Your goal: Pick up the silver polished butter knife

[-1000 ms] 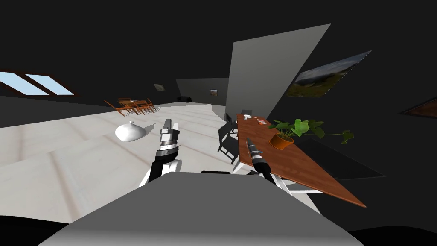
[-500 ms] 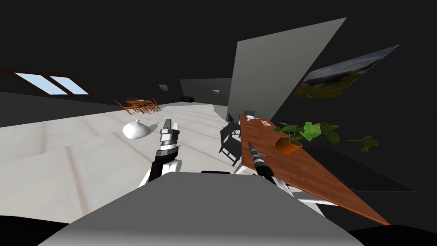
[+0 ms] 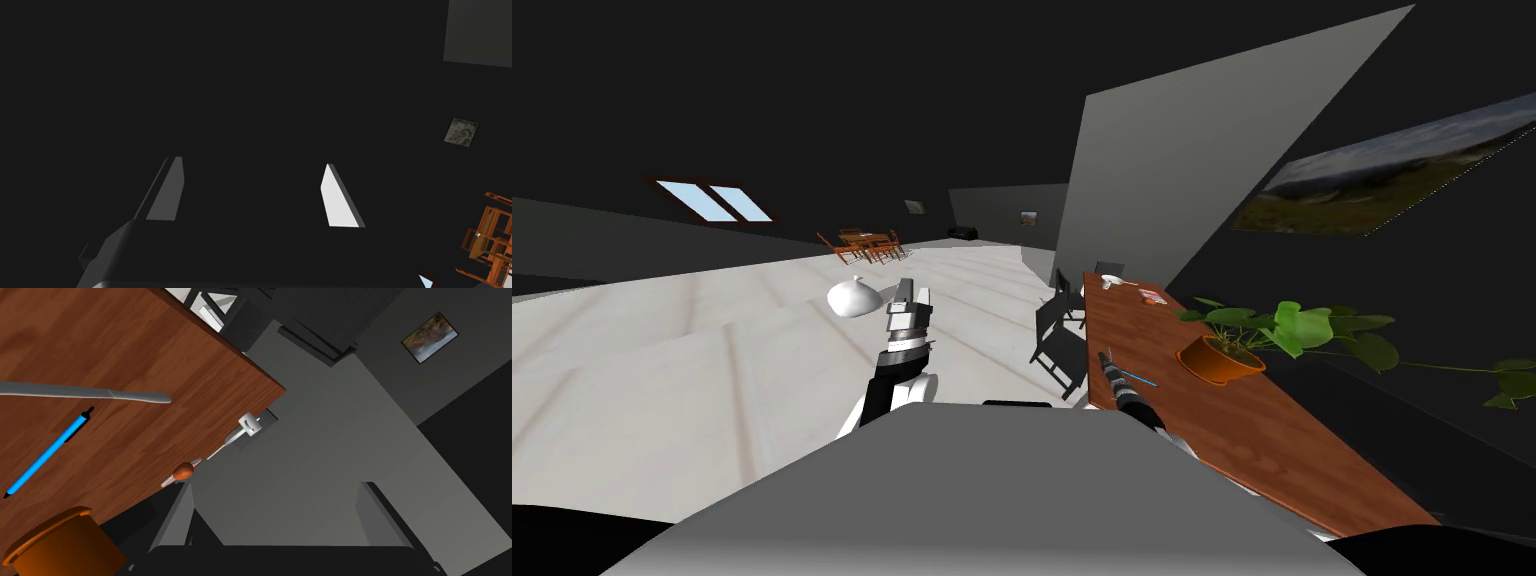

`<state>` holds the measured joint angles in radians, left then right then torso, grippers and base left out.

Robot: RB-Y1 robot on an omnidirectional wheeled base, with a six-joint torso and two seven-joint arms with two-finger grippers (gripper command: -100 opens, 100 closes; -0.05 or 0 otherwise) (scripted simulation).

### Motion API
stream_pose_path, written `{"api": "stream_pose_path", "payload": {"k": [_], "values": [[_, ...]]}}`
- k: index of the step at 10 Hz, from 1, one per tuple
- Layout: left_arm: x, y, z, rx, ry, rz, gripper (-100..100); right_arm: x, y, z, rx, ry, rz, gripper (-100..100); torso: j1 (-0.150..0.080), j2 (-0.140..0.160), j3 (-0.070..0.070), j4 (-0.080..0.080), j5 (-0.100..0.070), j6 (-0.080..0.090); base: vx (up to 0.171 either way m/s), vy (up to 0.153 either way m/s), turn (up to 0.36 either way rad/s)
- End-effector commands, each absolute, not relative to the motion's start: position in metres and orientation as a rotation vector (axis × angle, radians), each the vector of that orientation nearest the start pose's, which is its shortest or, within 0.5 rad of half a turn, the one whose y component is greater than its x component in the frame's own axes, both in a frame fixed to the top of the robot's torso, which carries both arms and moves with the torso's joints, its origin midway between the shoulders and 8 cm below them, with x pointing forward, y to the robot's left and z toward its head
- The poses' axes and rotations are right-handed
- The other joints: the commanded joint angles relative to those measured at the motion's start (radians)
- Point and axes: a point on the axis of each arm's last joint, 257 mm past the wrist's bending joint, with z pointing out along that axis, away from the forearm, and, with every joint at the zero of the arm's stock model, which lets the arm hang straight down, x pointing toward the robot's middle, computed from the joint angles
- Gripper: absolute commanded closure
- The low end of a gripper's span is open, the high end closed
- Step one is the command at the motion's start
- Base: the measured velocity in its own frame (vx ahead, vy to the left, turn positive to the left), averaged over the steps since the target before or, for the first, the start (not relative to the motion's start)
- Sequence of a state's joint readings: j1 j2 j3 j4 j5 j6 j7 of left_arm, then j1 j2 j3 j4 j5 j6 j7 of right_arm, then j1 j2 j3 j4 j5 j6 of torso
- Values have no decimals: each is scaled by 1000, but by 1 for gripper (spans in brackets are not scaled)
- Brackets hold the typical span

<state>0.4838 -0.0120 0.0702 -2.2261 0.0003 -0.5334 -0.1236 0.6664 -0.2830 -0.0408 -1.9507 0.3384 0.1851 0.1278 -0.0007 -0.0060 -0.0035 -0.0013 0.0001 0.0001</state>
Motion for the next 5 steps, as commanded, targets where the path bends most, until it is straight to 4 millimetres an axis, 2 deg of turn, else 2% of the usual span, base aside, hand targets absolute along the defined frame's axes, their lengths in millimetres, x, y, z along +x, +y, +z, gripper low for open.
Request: {"api": "stream_pose_path", "payload": {"k": [1, 5], "values": [[345, 304, 13, -617, 631, -1121, 0, 300, -416, -361, 969, 1795, 204, -100, 0, 0, 0, 0, 0, 0, 90, -9, 168], [345, 304, 13, -617, 631, -1121, 0, 248, -448, -408, 957, 1961, 19, -100, -2, 0, 0, 0, -1, 0, 89, -44, 184]]}}
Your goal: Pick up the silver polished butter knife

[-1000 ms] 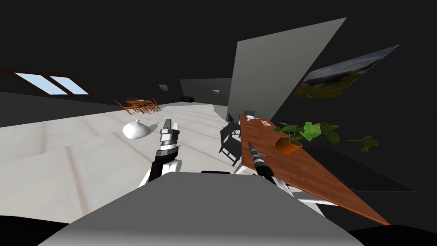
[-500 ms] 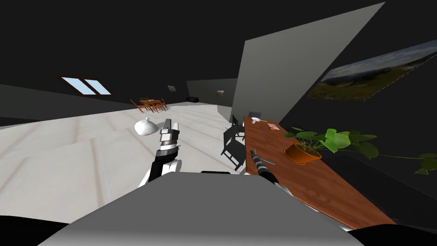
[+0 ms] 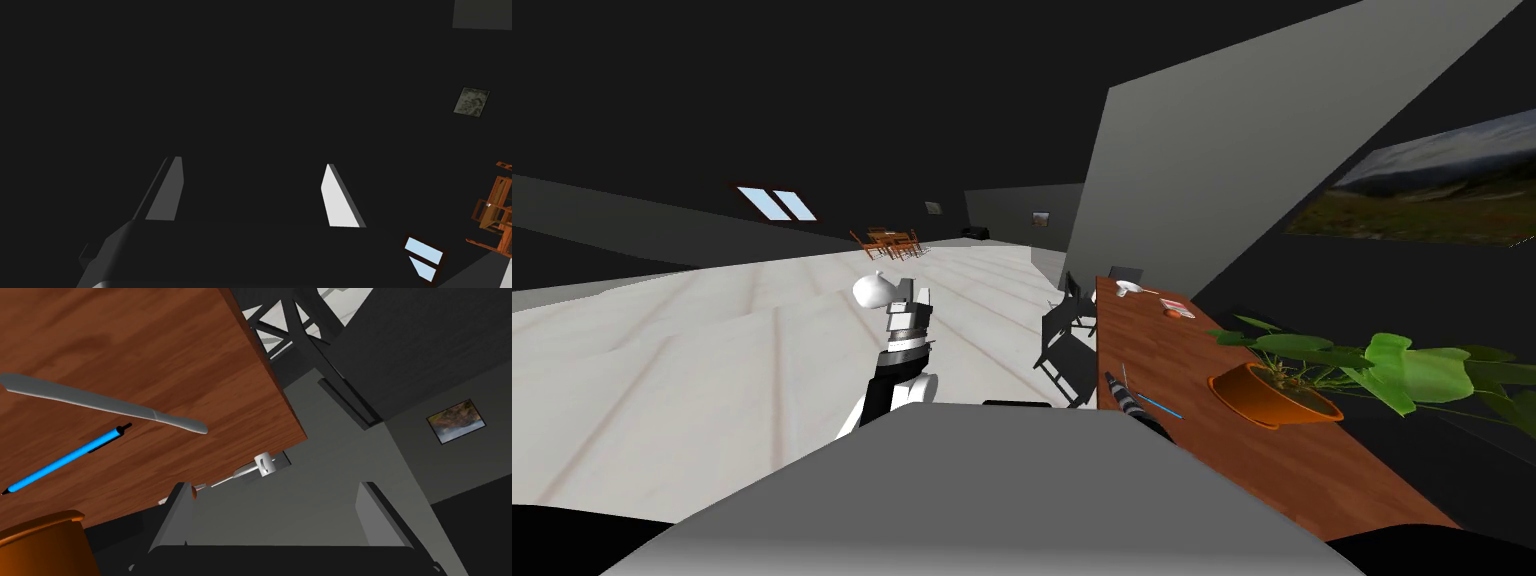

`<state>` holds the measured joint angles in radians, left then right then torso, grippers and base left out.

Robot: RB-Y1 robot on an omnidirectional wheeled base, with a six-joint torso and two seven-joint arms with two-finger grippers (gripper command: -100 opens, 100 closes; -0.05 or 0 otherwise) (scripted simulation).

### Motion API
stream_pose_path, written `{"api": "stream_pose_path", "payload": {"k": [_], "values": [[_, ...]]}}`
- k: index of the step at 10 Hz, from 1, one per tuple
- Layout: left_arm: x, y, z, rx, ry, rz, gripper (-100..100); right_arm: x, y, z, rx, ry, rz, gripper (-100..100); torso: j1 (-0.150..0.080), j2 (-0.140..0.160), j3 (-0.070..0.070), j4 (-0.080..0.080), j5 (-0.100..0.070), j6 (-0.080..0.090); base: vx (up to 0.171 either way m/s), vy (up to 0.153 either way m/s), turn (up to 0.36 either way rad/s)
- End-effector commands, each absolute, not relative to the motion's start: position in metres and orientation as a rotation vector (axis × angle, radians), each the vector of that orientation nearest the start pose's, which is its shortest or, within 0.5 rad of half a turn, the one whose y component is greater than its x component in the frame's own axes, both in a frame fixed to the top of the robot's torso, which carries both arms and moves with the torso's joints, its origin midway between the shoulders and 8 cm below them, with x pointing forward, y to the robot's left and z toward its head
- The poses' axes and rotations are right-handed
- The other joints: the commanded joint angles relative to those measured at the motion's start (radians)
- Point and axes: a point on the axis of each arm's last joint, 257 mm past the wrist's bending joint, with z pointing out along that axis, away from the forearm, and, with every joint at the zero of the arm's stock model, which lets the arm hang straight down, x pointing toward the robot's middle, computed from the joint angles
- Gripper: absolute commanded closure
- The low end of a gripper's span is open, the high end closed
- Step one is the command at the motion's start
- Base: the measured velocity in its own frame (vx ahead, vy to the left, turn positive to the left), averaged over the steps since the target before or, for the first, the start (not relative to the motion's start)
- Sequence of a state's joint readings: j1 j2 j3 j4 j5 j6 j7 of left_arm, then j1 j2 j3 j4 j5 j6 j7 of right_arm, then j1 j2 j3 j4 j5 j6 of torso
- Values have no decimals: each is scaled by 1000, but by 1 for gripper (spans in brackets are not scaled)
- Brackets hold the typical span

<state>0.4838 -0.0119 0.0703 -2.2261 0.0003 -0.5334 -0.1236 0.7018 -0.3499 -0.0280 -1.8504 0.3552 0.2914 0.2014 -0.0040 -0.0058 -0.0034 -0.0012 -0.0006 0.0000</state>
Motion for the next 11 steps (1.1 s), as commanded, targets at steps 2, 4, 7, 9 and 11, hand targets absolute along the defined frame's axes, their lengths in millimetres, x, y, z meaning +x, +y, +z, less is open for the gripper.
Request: {"api": "stream_pose_path", "payload": {"k": [2, 4, 7, 9, 11], "values": [[345, 304, 13, -617, 631, -1121, 0, 221, -461, -427, 942, 2039, -60, -100, 1, 0, 0, 0, 0, 0, 98, -58, 223], [345, 304, 13, -617, 631, -1121, 0, 193, -473, -443, 923, 2113, -131, -100, -1, 0, 0, 0, 0, 0, 85, -82, 187], [345, 304, 13, -617, 631, -1121, 0, 141, -494, -467, 880, 2245, -253, -100, -1, 2, 1, 0, 0, 0, 64, -94, 222], [345, 304, 13, -617, 631, -1120, 0, 120, -503, -475, 859, 2297, -301, -100, -3, 1, 0, 0, -1, 0, 71, -112, 189], [345, 304, 13, -617, 631, -1120, 0, 111, -510, -477, 852, 2317, -321, -100, -3, 0, 0, 0, -1, 0, 62, -97, 136]]}}
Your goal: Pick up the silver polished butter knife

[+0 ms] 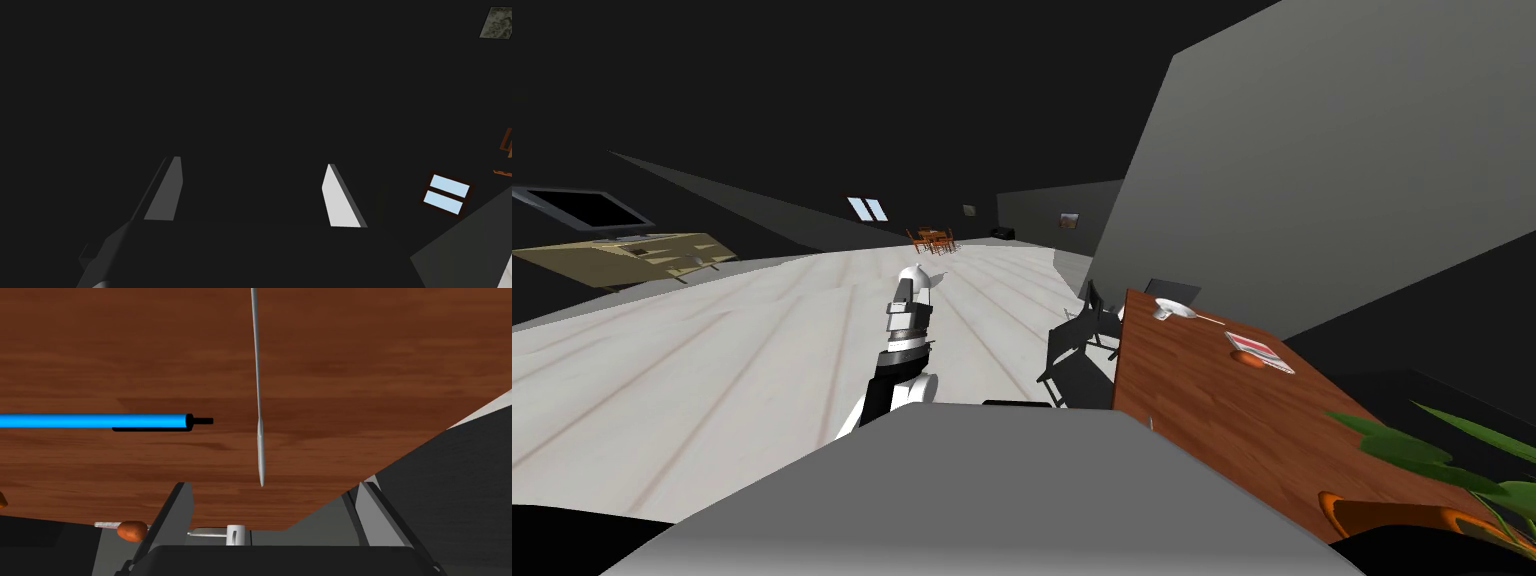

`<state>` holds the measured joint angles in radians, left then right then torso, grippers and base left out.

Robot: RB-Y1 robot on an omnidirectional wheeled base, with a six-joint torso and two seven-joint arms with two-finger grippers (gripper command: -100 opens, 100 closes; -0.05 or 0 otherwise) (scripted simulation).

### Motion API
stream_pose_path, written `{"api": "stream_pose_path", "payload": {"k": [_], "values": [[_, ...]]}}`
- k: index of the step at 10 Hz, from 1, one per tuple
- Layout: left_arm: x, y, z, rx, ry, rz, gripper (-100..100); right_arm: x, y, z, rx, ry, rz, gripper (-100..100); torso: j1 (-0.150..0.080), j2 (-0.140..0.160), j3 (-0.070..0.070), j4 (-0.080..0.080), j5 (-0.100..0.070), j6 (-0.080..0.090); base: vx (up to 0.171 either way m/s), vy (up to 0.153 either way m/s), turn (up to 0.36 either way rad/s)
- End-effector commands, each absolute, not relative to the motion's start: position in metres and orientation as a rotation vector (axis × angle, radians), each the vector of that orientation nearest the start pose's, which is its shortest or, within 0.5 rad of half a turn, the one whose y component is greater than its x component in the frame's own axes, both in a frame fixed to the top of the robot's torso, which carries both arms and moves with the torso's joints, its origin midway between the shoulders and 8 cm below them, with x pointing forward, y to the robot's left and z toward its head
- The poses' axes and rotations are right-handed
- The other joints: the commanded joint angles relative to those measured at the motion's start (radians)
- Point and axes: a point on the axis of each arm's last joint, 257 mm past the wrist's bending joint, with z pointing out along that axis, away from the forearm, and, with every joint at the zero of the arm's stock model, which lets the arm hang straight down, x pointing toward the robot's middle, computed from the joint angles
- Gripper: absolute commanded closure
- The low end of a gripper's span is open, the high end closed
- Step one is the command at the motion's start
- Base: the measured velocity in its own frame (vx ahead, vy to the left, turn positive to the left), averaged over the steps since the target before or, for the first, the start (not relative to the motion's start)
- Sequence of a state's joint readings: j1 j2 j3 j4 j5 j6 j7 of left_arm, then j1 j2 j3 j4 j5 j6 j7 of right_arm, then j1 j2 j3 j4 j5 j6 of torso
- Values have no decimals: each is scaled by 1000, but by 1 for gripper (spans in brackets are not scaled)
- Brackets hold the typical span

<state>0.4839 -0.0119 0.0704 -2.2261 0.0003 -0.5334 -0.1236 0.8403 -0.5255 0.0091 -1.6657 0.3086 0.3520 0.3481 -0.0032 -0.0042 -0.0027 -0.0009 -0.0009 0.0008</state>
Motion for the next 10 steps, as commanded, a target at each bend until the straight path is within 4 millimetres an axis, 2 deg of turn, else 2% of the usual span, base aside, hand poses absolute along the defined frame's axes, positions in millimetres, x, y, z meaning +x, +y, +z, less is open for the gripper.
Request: {"api": "stream_pose_path", "payload": {"k": [1, 2, 6, 7, 10], "values": [[345, 304, 13, -617, 631, -1120, 0, 109, -510, -478, 848, 2322, -325, 0, 0, 0, 0, 0, 0, 0, 7, -13, -6], [345, 304, 13, -617, 631, -1121, 0, 112, -513, -483, 853, 2318, -327, -100, 4, 2, 1, 0, 1, 0, -1, -10, 35], [345, 304, 13, -617, 631, -1121, 0, 117, -518, -492, 861, 2314, -329, -100, 5, 3, 2, 1, 1, 0, -6, -9, 27], [345, 304, 13, -617, 631, -1121, 0, 117, -518, -492, 861, 2313, -328, 100, 5, 3, 2, 1, 1, 0, 0, 0, 0], [345, 304, 13, -617, 631, -1121, 0, 116, -520, -492, 861, 2314, -333, 100, 5, 2, 2, 1, -1, -1, -1, -2, -4]]}}
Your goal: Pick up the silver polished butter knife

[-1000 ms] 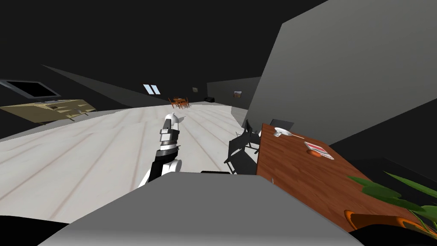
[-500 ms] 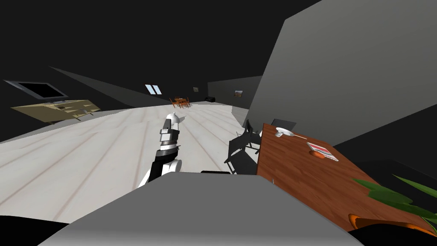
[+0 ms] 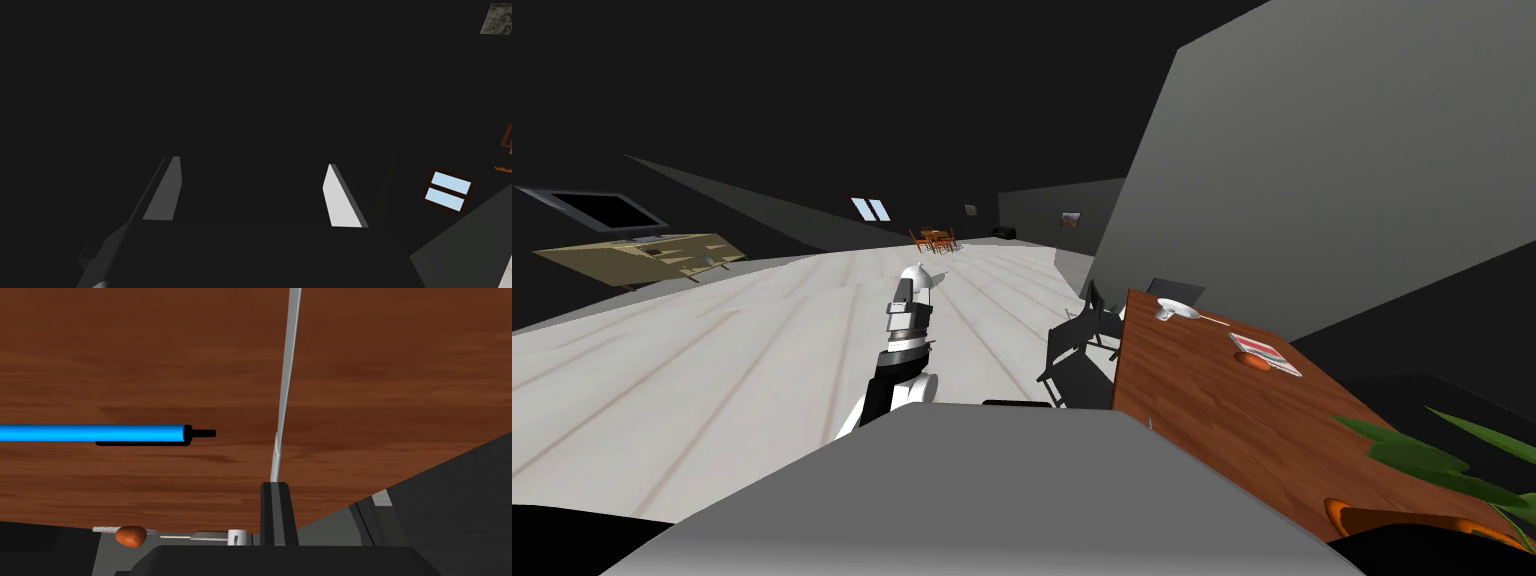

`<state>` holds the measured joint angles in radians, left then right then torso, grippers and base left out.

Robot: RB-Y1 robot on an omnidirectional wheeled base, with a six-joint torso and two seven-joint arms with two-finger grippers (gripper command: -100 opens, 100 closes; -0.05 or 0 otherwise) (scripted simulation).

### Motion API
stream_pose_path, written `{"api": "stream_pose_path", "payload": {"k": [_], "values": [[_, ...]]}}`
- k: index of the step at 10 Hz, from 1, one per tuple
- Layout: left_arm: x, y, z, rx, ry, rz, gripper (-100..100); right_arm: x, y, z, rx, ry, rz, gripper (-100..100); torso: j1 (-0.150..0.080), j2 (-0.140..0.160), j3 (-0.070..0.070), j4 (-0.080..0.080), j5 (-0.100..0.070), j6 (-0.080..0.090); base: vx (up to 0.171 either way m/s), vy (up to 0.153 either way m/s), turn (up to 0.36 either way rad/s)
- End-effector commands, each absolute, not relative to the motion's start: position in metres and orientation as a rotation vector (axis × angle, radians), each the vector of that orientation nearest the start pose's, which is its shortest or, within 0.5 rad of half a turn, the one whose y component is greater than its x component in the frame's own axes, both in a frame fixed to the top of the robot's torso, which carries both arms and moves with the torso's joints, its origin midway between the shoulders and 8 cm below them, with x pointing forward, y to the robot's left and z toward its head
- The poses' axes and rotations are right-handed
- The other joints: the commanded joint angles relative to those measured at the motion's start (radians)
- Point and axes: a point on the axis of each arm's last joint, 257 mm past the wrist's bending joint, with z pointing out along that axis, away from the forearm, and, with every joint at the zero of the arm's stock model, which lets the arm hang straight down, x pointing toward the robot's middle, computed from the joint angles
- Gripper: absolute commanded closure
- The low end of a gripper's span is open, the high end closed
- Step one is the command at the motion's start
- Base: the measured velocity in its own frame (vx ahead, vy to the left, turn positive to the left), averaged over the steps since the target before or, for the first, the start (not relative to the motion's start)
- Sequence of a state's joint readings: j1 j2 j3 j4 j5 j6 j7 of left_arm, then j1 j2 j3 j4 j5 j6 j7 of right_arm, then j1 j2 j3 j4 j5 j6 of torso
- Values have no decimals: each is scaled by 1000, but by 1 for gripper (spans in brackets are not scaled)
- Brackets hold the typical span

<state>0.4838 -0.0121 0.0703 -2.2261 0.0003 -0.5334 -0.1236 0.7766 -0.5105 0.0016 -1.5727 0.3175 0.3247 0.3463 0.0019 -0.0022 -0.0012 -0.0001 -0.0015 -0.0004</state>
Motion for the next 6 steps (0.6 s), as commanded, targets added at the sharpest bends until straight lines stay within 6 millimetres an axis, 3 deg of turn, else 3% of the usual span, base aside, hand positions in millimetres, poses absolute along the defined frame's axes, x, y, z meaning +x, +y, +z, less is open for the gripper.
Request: {"api": "stream_pose_path", "payload": {"k": [1, 2, 3, 6], "values": [[345, 304, 13, -617, 631, -1121, 0, 116, -520, -492, 861, 2314, -333, 100, 0, 0, 0, 0, 0, 0, 0, 0, 0], [345, 304, 13, -617, 631, -1121, 0, 116, -520, -492, 861, 2314, -333, 0, 0, 0, 0, 0, 0, 0, 0, 0, 0], [345, 304, 13, -617, 631, -1121, 0, 101, -521, -492, 864, 2342, -349, -100, 0, 0, 0, 0, 0, 0, 42, 36, 23], [345, 304, 13, -617, 631, -1121, 0, 72, -524, -491, 872, 2397, -379, -100, 3, -4, -2, -1, 1, 0, 56, 45, 15]]}}
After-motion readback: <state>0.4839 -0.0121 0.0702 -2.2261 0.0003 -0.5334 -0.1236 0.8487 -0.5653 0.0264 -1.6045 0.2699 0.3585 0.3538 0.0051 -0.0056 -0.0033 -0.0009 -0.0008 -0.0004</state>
